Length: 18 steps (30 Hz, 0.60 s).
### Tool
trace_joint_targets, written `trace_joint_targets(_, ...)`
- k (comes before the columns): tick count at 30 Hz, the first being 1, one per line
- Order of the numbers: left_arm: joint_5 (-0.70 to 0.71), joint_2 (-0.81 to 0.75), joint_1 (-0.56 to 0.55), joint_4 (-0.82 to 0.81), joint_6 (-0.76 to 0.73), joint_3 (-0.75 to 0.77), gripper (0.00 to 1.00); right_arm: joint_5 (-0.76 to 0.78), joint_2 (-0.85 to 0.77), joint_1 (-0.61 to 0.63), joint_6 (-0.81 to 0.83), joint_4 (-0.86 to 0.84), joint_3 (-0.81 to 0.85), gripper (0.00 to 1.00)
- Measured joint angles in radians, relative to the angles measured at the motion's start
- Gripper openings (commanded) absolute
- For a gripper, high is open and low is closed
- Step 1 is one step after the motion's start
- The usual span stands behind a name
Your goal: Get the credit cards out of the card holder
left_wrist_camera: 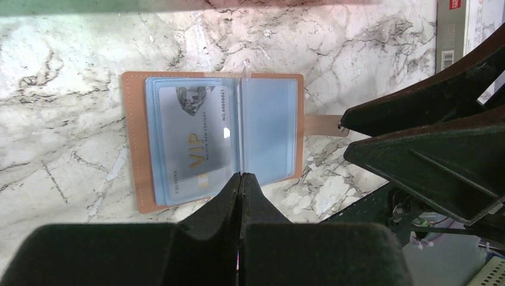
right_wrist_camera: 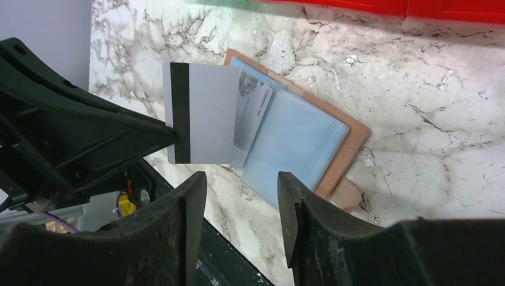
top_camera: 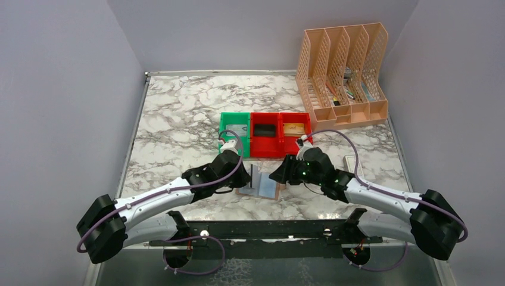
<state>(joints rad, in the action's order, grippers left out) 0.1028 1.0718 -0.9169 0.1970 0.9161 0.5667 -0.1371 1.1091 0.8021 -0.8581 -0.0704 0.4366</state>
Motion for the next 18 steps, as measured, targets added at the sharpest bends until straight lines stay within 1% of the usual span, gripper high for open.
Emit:
trace_joint_targets(3, 0.003, -0.017, 0.002, 0.011, -0.008, 0.000, 0.00, 0.009, -0.012, 0.000, -0.003, -0.003, 0.000, 0.55)
trace_joint_targets(7, 0.003, -0.045, 0.010, 0.014, -0.014, 0.000, 0.00, 0.008, -0.023, -0.013, -0.020, -0.040, -0.019, 0.58)
trace_joint_targets(11, -0.018, -0.077, 0.031, 0.002, -0.014, 0.000, 0.00, -0.064, -0.024, -0.082, -0.045, -0.118, -0.078, 0.60)
trace_joint_targets(14, -0.085, -0.094, 0.077, -0.043, -0.013, -0.003, 0.00, -0.126, -0.022, -0.131, -0.069, -0.193, -0.121, 0.60)
trace_joint_targets(18, -0.214, -0.118, 0.180, -0.139, -0.002, -0.055, 0.00, -0.184, -0.023, -0.137, -0.094, -0.285, -0.151, 0.60)
